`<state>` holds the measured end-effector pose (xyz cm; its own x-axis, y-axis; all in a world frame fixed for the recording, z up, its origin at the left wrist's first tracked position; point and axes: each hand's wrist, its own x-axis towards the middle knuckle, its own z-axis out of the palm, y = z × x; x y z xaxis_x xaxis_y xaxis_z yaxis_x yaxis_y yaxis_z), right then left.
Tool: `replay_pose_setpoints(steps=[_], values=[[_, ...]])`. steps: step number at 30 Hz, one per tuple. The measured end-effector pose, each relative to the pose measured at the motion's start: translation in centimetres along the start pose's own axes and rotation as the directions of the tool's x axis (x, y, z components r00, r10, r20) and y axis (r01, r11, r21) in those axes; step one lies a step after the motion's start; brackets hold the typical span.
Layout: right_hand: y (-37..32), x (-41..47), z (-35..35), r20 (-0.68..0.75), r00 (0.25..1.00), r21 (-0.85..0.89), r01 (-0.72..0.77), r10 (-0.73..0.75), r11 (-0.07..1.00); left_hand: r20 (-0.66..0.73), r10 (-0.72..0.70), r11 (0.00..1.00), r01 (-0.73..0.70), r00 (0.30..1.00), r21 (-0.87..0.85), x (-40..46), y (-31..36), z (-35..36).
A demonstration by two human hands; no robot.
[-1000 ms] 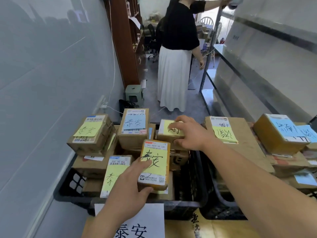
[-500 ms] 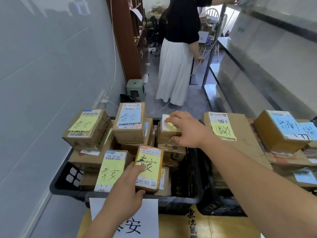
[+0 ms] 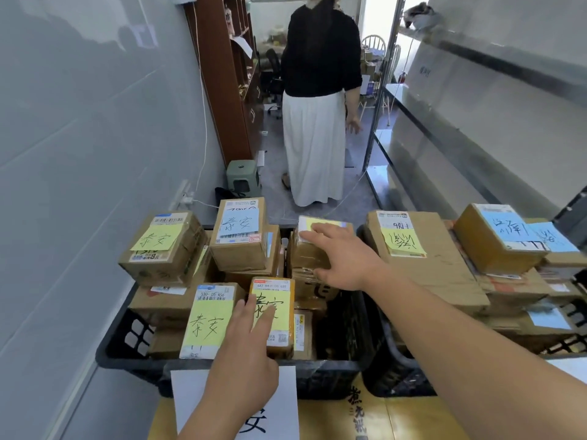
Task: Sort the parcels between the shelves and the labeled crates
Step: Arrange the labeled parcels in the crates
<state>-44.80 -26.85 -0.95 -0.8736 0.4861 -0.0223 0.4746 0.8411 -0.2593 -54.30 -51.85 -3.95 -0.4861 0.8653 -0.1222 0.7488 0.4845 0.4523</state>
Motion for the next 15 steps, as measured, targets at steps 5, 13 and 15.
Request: replay_pose_setpoints(steps=[5, 13, 15], values=[[-0.5, -0.8, 0.0, -0.038, 0.999, -0.055, -0.019, 0.017, 0.998, -0.010, 0.094, 0.993, -0.093, 0.996, 0.075, -0.3, -0.3, -0.3], [-2.2, -7.1, -0.3, -0.103, 0.977, -0.037, -0.193, 0.189, 0.980, -0.007, 0.248, 0.957, -0.244, 0.969, 0.156, 0.2, 0.8, -2.1], [-2.5, -9.6, -0.1, -0.111, 0.963, -0.011, -0.246, 0.244, 0.969, -0.003, 0.297, 0.942, -0.292, 0.955, 0.164, 0.4, 1.6, -1.9]])
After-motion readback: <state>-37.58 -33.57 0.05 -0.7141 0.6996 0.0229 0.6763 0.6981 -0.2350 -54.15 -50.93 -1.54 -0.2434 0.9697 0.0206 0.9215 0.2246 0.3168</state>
